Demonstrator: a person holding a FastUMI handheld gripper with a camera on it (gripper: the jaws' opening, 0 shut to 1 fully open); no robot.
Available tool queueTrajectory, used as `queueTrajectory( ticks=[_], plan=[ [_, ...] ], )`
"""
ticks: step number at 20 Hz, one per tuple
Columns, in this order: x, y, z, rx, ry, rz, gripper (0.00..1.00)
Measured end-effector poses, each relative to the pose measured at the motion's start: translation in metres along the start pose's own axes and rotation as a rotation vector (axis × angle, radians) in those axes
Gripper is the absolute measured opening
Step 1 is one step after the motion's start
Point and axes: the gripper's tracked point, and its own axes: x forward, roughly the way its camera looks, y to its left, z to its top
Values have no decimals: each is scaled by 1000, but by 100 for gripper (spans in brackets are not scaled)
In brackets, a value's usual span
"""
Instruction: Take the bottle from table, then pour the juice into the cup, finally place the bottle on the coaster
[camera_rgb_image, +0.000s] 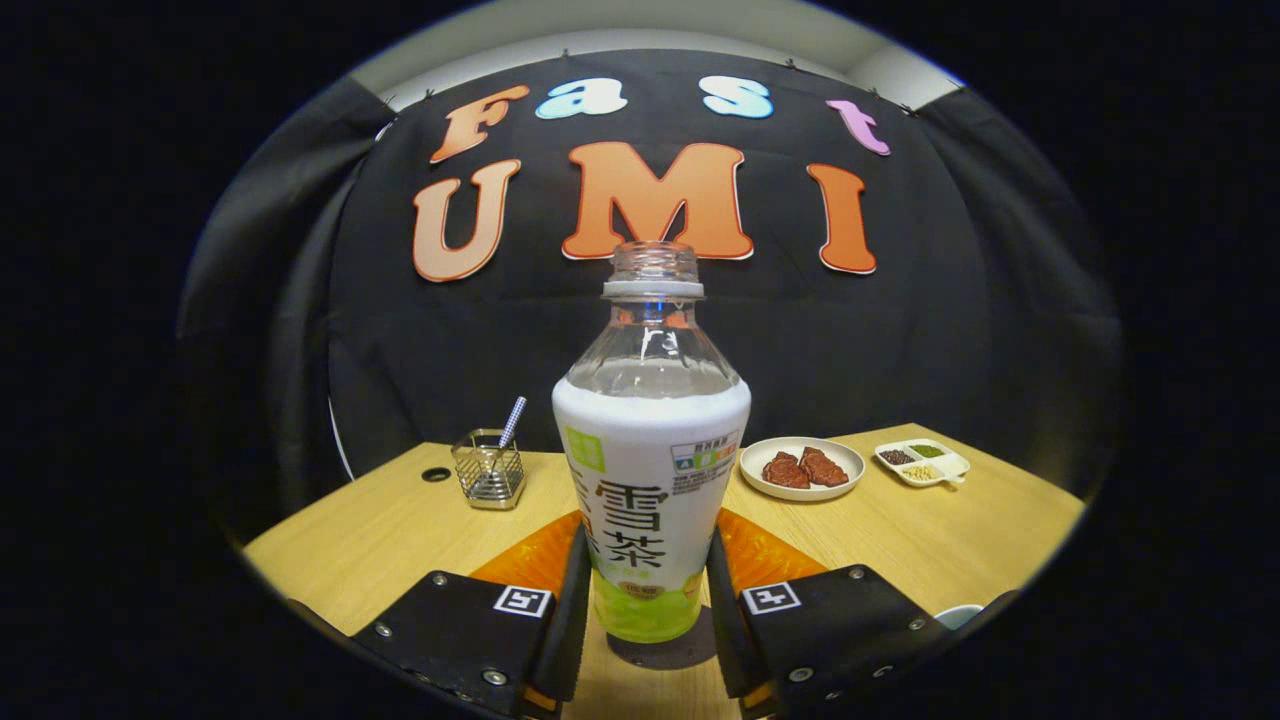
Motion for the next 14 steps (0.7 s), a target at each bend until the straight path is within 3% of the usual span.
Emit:
queueTrajectory(
  ticks=[6, 14],
  plan=[
    [17, 7, -36, -97, 81, 33, 55],
    [19, 0, -51, -65, 146, 2, 55]
  ],
)
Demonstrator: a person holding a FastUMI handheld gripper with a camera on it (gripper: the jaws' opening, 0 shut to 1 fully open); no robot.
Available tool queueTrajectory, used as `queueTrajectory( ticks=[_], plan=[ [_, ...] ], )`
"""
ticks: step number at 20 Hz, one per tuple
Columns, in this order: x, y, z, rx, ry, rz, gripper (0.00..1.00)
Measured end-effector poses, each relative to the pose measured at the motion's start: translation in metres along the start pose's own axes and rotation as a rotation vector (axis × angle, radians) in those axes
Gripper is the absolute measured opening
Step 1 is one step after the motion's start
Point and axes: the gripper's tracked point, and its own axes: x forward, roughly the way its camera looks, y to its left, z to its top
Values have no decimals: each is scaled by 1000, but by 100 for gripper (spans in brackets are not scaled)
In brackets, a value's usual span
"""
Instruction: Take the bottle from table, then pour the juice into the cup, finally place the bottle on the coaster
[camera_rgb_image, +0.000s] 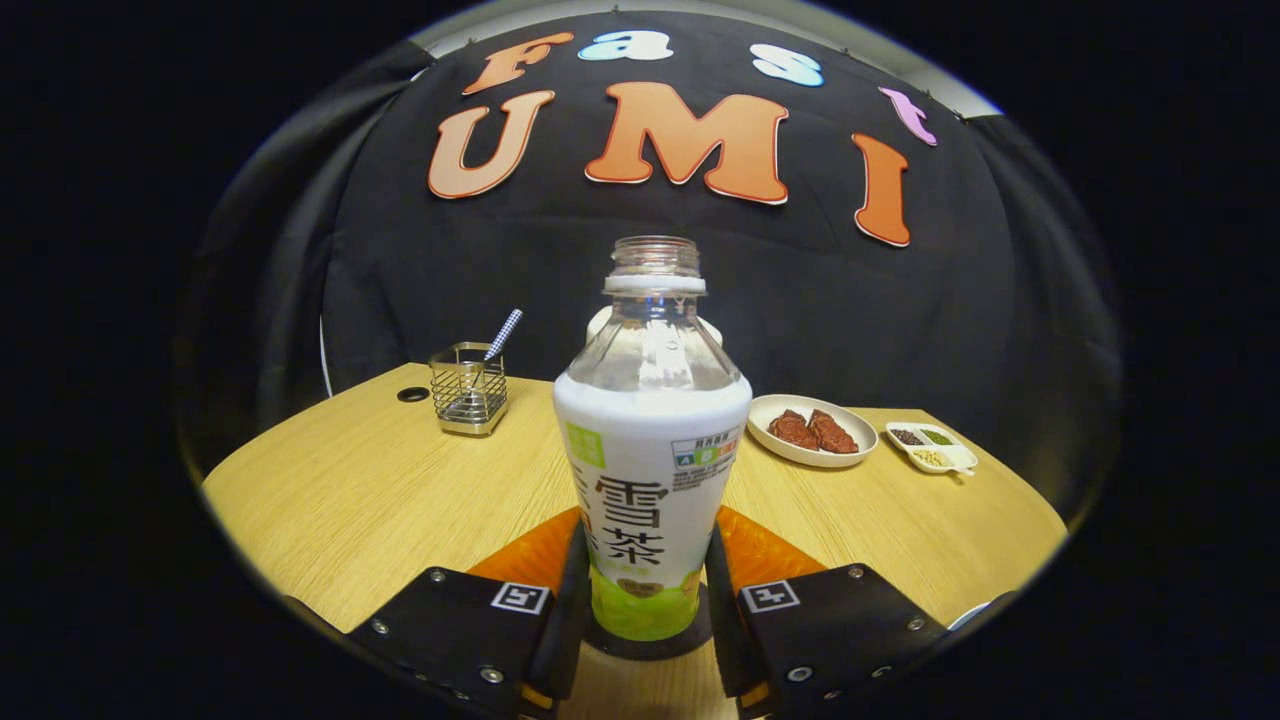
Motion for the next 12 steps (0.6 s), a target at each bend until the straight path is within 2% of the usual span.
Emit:
queueTrajectory(
  ticks=[3, 4, 6, 7, 8, 12],
  plan=[
    [-1, -7, -6, 9, 27, -27, 67],
    [-2, -6, -7, 23, 33, -24, 67],
    [-5, -5, -8, 54, 26, -23, 81],
    [-9, -4, -5, 67, 9, -24, 92],
    [-14, -3, -2, 76, -6, -23, 96],
    [-46, -4, 18, 113, -80, -42, 98]
  ],
)
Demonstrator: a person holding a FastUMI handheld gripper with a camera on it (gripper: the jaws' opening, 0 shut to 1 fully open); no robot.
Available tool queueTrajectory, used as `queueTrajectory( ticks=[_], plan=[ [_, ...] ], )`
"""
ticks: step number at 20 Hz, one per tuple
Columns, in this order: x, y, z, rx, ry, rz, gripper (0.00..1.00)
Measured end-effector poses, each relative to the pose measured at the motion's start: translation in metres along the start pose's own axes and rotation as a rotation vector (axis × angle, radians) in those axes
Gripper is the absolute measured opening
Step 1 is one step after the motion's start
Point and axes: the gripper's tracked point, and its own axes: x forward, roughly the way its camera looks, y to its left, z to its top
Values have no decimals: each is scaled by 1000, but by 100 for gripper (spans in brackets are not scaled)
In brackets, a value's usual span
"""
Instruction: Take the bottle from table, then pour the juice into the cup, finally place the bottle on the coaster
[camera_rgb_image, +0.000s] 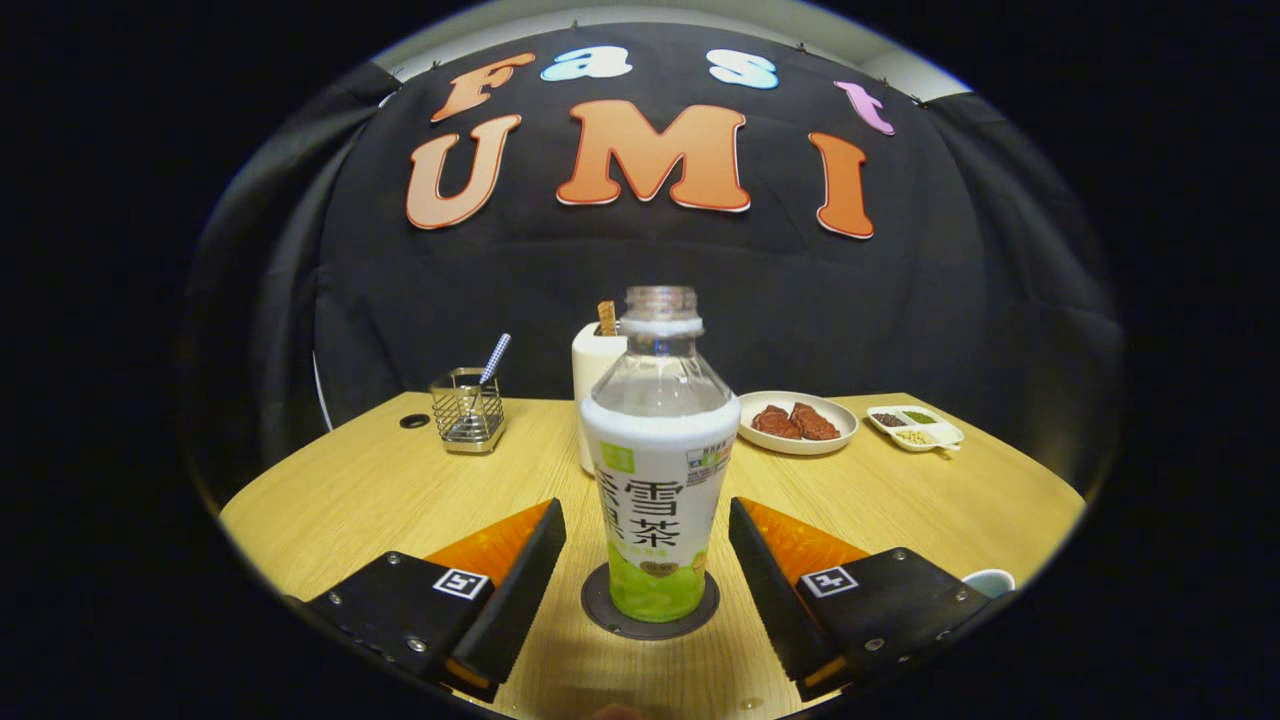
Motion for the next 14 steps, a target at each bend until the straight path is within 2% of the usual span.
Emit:
queueTrajectory(
  ticks=[4, 6, 10, 14],
  plan=[
    [-48, 7, 37, 158, -74, 11, 97],
    [-79, 14, 56, 184, -100, 6, 97],
    [-142, 41, 90, 74, -156, 33, 97],
    [-199, 76, 134, -67, -277, 69, 97]
  ],
)
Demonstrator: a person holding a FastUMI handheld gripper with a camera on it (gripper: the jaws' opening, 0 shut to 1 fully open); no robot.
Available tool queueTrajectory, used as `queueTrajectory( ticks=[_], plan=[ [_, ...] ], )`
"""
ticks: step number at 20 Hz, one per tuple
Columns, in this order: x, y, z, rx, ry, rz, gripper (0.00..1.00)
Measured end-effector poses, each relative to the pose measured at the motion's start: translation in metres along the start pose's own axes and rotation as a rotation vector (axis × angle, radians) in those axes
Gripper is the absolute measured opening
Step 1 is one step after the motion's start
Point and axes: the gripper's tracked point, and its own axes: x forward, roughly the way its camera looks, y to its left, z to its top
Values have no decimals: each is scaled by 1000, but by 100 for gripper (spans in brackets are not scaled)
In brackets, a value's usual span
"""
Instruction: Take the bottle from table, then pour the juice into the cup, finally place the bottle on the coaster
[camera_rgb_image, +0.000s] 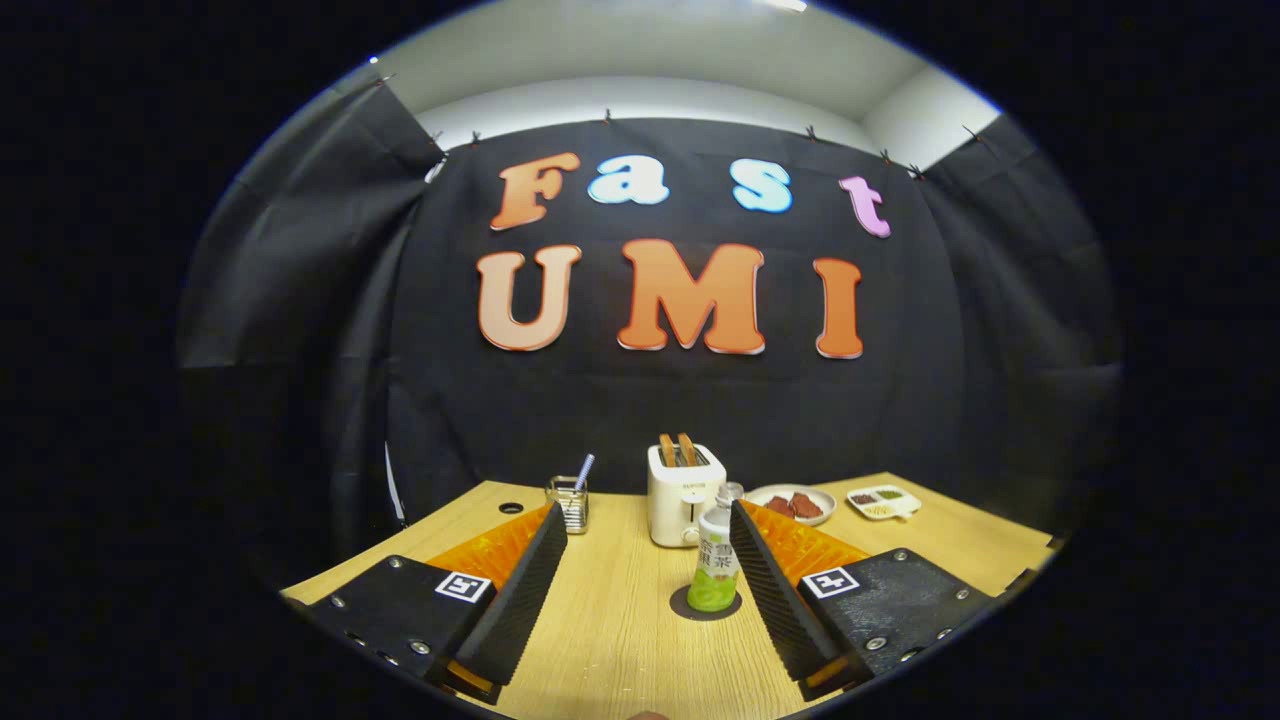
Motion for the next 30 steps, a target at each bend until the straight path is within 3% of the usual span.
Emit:
queueTrajectory(
  ticks=[7, 12, 16, 26, 30],
  plan=[
    [-71, 61, 80, -64, -164, 41, 97],
    [-112, 75, 100, -80, -172, 30, 97],
    [-128, 81, 115, -5, -236, 68, 98],
    [-142, 73, 125, -1, -292, 99, 98],
    [-137, 58, 125, 24, -290, 71, 98]
  ],
)
